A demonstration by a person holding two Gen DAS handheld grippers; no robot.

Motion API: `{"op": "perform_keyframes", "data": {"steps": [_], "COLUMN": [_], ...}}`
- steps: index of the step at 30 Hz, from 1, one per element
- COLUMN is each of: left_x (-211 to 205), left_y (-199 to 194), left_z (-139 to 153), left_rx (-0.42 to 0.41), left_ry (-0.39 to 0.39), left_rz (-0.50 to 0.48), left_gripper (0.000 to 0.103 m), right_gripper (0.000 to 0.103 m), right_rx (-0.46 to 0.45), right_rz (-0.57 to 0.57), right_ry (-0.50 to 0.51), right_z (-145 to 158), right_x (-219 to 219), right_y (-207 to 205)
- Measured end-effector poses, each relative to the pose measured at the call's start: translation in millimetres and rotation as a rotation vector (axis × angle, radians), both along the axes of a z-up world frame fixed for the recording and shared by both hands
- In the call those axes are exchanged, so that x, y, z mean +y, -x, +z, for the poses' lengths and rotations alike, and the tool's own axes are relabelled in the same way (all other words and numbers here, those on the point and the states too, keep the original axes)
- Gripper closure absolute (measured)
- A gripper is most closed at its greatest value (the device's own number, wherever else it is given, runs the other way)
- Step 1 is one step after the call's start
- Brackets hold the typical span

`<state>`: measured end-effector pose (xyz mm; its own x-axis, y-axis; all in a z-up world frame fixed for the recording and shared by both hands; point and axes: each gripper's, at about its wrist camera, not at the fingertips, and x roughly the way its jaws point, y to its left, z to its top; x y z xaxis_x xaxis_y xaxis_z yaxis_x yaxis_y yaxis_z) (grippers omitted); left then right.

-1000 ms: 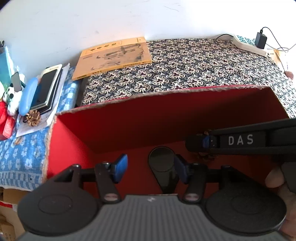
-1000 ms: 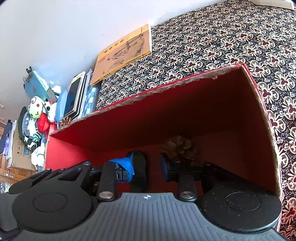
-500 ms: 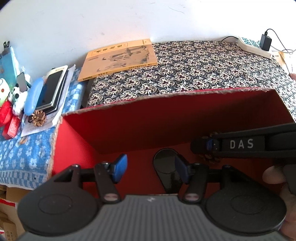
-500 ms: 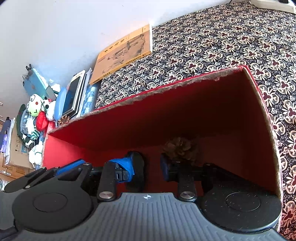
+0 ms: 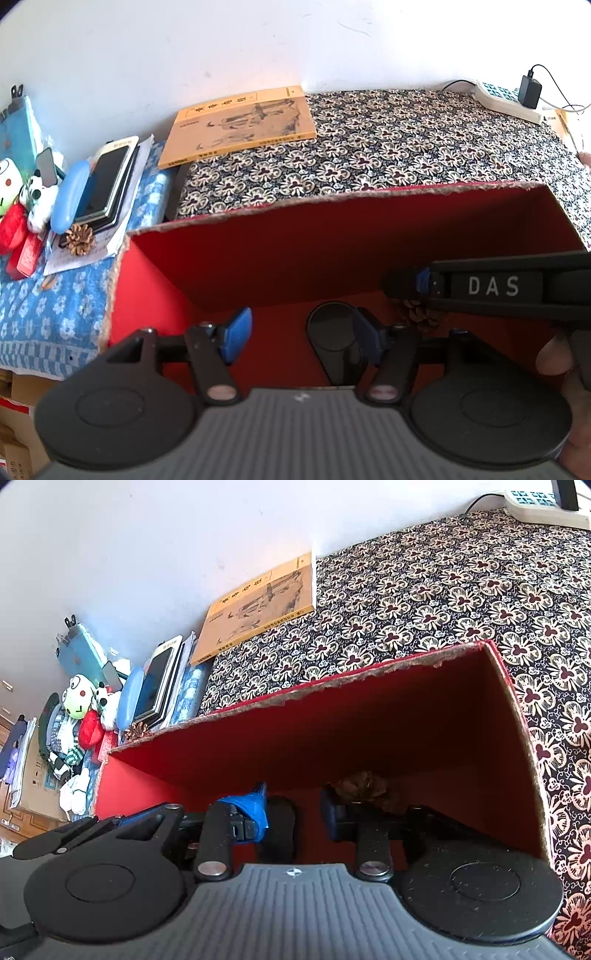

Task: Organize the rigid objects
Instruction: 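Open the right gripper to release the black object and raise it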

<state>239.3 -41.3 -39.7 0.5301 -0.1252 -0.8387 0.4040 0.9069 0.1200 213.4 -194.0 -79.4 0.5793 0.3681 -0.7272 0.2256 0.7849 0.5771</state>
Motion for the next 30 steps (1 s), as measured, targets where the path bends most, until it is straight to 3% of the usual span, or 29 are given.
{"op": "perform_keyframes", "data": {"steps": [18,30], "left_x": [6.8,10.1], "left_y": [0.6,17.3], "left_z": [4.9,18.7], "left_rx": [-0.032,-0.096], "left_ry": [0.036,0.032], "left_rz": [0.049,0.015], "left_gripper": [0.037,0.032], "right_gripper": [0.088,0.088], "right_rx": [-0.064,-0.113], "right_rz": [-0.041,-0.088], "right_ry": [-0.047,0.018], "right_z": [7.6,35.5], "right_x": [-7.6,-6.6], "right_y": [10.2,46.0]}}
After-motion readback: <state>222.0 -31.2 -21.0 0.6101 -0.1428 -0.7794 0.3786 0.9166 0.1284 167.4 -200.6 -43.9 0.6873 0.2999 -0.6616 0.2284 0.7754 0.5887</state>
